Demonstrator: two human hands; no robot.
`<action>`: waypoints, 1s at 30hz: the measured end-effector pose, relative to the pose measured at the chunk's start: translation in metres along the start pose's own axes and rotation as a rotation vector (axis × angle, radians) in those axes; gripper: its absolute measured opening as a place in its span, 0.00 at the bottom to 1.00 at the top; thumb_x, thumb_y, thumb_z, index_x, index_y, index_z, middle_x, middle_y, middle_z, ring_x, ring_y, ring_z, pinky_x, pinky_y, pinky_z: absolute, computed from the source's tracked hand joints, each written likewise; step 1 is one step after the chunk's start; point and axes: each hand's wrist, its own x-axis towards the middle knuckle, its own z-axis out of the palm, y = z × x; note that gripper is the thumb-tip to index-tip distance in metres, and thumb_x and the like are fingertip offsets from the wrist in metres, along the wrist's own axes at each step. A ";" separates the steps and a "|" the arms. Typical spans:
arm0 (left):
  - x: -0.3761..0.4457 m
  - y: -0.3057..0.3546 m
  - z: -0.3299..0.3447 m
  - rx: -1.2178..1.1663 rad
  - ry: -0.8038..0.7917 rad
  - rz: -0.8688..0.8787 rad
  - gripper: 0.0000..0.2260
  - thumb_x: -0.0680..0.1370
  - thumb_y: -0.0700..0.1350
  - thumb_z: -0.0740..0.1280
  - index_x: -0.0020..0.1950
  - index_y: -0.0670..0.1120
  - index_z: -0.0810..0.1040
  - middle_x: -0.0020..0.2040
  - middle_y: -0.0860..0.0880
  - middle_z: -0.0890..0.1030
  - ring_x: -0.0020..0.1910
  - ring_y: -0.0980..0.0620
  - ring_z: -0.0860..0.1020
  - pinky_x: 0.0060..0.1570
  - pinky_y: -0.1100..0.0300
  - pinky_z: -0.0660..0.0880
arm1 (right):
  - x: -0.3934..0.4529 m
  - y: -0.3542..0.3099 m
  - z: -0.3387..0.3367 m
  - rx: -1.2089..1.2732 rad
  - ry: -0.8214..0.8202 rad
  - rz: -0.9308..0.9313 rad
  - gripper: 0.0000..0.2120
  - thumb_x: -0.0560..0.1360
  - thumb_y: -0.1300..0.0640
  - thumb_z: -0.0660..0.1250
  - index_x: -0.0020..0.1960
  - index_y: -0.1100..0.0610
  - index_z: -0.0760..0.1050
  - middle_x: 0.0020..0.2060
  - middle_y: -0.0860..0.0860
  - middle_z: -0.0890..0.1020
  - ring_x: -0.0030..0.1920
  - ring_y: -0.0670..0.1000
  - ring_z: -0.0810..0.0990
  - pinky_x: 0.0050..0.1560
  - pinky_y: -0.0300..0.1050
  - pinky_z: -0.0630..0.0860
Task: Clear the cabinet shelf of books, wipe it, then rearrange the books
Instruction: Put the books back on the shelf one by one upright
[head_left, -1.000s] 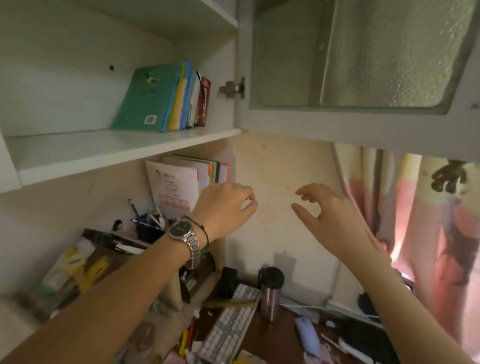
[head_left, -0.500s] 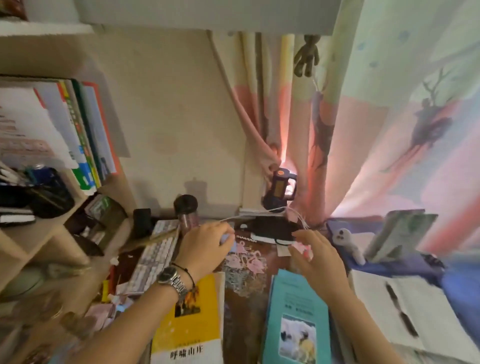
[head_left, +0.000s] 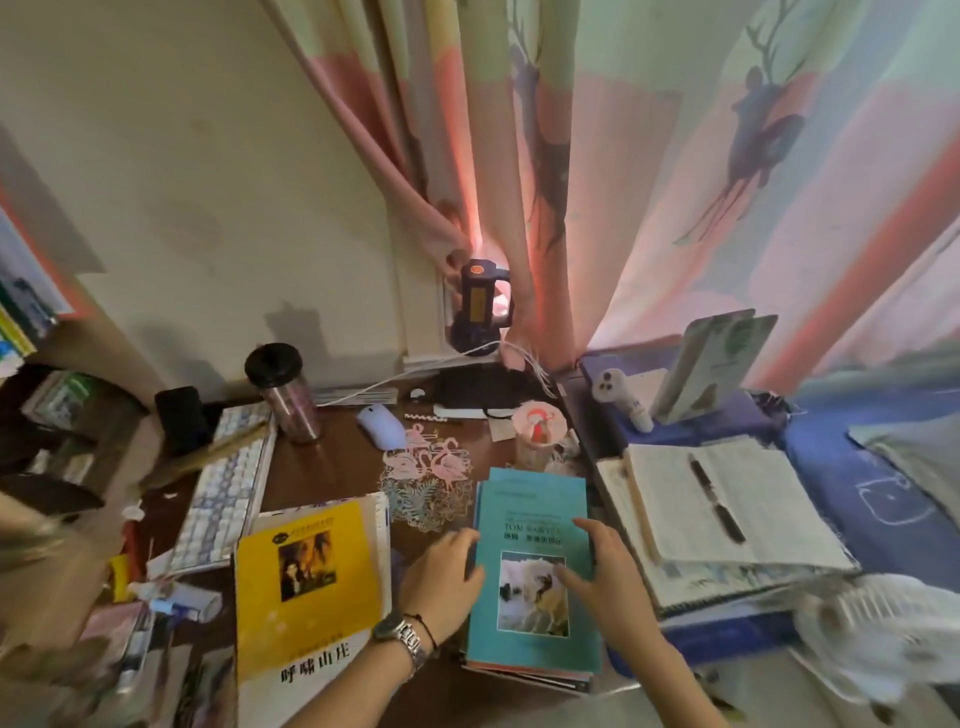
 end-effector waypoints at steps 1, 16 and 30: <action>-0.001 -0.001 0.008 -0.008 -0.026 -0.014 0.16 0.80 0.50 0.60 0.68 0.53 0.67 0.63 0.56 0.73 0.51 0.57 0.78 0.43 0.61 0.79 | -0.002 0.004 0.004 0.024 -0.015 0.033 0.30 0.73 0.53 0.72 0.71 0.51 0.63 0.65 0.47 0.71 0.62 0.45 0.71 0.62 0.45 0.74; 0.001 0.008 0.037 -0.204 -0.120 -0.044 0.23 0.76 0.47 0.66 0.70 0.52 0.63 0.68 0.50 0.65 0.65 0.51 0.68 0.67 0.55 0.68 | -0.005 0.030 0.018 0.166 -0.020 0.164 0.36 0.71 0.57 0.74 0.73 0.51 0.61 0.68 0.50 0.69 0.57 0.44 0.69 0.48 0.34 0.68; 0.000 0.009 0.053 -0.362 -0.086 -0.142 0.29 0.76 0.48 0.67 0.73 0.52 0.59 0.60 0.55 0.62 0.67 0.52 0.65 0.69 0.54 0.66 | -0.001 0.037 0.018 0.247 -0.046 0.206 0.33 0.70 0.56 0.75 0.69 0.46 0.63 0.59 0.48 0.74 0.47 0.43 0.75 0.40 0.33 0.71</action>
